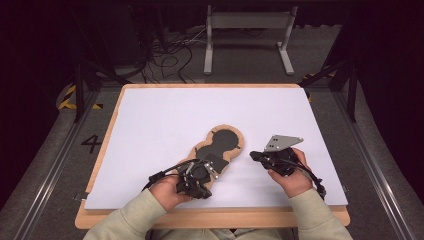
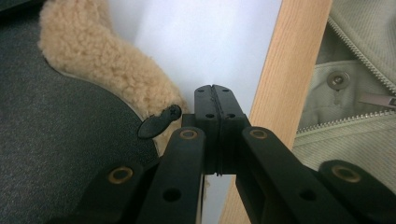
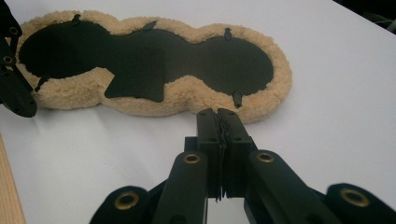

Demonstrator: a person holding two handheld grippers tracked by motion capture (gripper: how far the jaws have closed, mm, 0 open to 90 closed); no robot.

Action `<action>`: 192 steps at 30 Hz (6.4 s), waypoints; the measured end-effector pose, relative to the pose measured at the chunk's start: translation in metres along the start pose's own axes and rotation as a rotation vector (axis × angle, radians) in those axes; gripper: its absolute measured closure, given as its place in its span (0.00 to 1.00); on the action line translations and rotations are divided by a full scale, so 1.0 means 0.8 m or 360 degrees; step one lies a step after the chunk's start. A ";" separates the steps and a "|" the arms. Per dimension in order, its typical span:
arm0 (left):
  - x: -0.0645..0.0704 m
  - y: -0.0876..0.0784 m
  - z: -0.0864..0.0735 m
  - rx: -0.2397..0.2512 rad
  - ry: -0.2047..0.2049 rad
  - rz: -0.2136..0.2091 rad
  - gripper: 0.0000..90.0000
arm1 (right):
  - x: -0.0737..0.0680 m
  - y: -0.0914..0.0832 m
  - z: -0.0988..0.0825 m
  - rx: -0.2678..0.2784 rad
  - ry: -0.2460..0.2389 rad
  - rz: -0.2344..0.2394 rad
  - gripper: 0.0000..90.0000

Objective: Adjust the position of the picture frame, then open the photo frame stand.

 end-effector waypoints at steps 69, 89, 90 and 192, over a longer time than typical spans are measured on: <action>-0.188 -0.102 -0.140 0.0839 -0.1085 0.0557 1.00 | 0.084 0.086 -0.023 -0.0197 0.0488 -0.0201 1.00; -0.179 -0.077 -0.118 0.0788 -0.1003 0.0378 1.00 | 0.083 0.088 -0.030 -0.0203 0.0569 -0.0051 1.00; -0.178 -0.076 -0.117 0.0789 -0.0998 0.0366 1.00 | 0.078 0.082 -0.028 -0.0198 0.0541 -0.0002 1.00; -0.106 -0.109 -0.088 0.0933 -0.0468 0.0342 0.63 | -0.065 0.048 -0.010 -0.0535 -0.0121 0.0396 1.00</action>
Point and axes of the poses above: each handheld gripper's, and its own axes: y roughly forward along the jaws, z roughly out of its top, x roughly to its right, the point moved 3 cm from there along y, roughly forward along the jaws, and after that the axes turned 8 degrees about -z, right-handed, at the moved point
